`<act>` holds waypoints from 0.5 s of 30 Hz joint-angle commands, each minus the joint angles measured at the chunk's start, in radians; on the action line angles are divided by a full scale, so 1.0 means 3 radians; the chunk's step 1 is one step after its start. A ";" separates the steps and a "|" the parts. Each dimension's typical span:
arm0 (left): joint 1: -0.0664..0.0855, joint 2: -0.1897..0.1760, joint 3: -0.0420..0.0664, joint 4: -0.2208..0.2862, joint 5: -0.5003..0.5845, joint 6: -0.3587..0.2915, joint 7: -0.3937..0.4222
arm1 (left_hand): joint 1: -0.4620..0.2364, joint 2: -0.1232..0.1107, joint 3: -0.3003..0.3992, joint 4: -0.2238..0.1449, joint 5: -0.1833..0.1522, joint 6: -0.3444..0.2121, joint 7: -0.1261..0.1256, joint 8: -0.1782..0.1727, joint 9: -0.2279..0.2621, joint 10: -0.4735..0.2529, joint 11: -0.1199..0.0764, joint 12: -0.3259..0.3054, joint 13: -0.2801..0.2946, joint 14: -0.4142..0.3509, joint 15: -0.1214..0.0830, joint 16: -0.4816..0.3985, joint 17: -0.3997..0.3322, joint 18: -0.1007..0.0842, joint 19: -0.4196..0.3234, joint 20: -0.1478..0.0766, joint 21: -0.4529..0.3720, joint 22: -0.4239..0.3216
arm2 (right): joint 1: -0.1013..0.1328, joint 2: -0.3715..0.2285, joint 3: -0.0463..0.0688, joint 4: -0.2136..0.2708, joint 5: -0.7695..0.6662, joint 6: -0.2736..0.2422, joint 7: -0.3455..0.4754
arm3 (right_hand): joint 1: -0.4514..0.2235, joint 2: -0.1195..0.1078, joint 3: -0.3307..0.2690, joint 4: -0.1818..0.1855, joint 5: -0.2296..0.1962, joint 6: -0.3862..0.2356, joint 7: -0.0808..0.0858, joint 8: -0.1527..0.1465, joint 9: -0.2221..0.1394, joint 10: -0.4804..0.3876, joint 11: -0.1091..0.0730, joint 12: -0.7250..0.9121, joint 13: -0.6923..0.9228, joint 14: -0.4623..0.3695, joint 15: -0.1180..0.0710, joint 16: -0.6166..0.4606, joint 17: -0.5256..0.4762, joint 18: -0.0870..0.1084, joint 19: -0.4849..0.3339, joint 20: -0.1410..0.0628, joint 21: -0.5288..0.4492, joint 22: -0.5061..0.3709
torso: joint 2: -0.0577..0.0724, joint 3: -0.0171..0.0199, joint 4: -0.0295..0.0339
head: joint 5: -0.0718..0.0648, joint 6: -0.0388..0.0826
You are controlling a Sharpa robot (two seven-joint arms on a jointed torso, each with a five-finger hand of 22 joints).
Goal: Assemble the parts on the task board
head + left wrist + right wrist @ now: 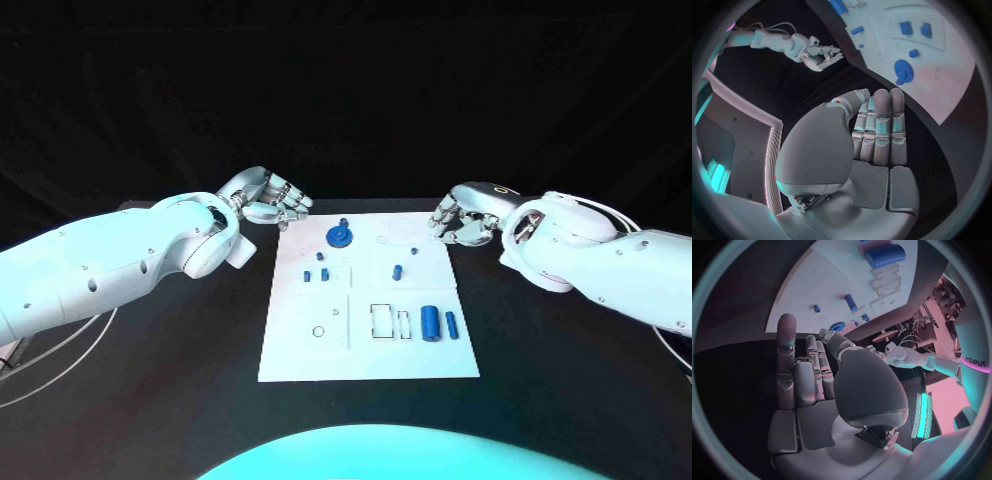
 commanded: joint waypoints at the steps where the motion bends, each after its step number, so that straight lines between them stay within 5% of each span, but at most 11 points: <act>1: -0.0002 -0.0024 0.0001 0.0125 0.1024 0.0032 0.0380 | -0.0009 0.0037 -0.0027 -0.0005 -0.0013 0.0016 0.0008 0.0018 -0.0007 -0.0031 0.0009 0.0003 0.0007 -0.0038 0.0007 -0.0020 -0.0006 0.0017 -0.0035 0.0009 -0.0021 -0.0010 | -0.0009 0.0093 0.0002 -0.0095 -0.0609 0.0193 -0.0282 | -0.0030 0.0000 0.0071 -0.0006 0.0028 -0.0028 0.0000 -0.0017 0.0011 -0.0061 0.0009 0.0027 0.0007 0.0237 0.0014 0.0227 0.0241 -0.0108 0.0071 0.0014 0.0488 0.0521 | -0.0001 -0.0006 0.0007 | -0.0018 0.0005; 9: -0.0010 -0.0057 -0.0001 0.0324 0.1210 0.0099 0.0528 | -0.0010 0.0052 -0.0054 -0.0013 -0.0014 0.0002 0.0014 0.0014 -0.0012 -0.0063 0.0018 0.0006 0.0011 -0.0069 0.0016 -0.0035 -0.0008 0.0016 -0.0052 0.0017 -0.0043 -0.0021 | -0.0090 0.0350 -0.0001 -0.0353 -0.0713 0.0263 -0.0266 | -0.0048 -0.0034 0.0194 -0.0033 0.0029 -0.0076 0.0034 -0.0025 0.0021 -0.0177 0.0047 0.0070 0.0006 0.0245 0.0033 0.0441 0.0470 -0.0145 0.0037 0.0051 0.0909 0.0982 | 0.0000 -0.0006 0.0003 | -0.0024 0.0002; 15: -0.0011 -0.0077 -0.0001 0.0390 0.1253 0.0084 0.0569 | -0.0003 0.0059 -0.0060 -0.0020 -0.0013 -0.0003 0.0016 0.0012 -0.0013 -0.0072 0.0020 0.0008 0.0013 -0.0076 0.0018 -0.0036 -0.0007 0.0017 -0.0056 0.0019 -0.0047 -0.0023 | -0.0169 0.0427 -0.0002 -0.0396 -0.0730 0.0329 -0.0257 | -0.0059 -0.0037 0.0233 -0.0037 0.0026 -0.0078 0.0053 -0.0020 0.0029 -0.0189 0.0055 0.0104 0.0010 0.0260 0.0048 0.0528 0.0568 -0.0166 0.0052 0.0069 0.1125 0.1222 | 0.0004 -0.0007 0.0005 | -0.0015 0.0000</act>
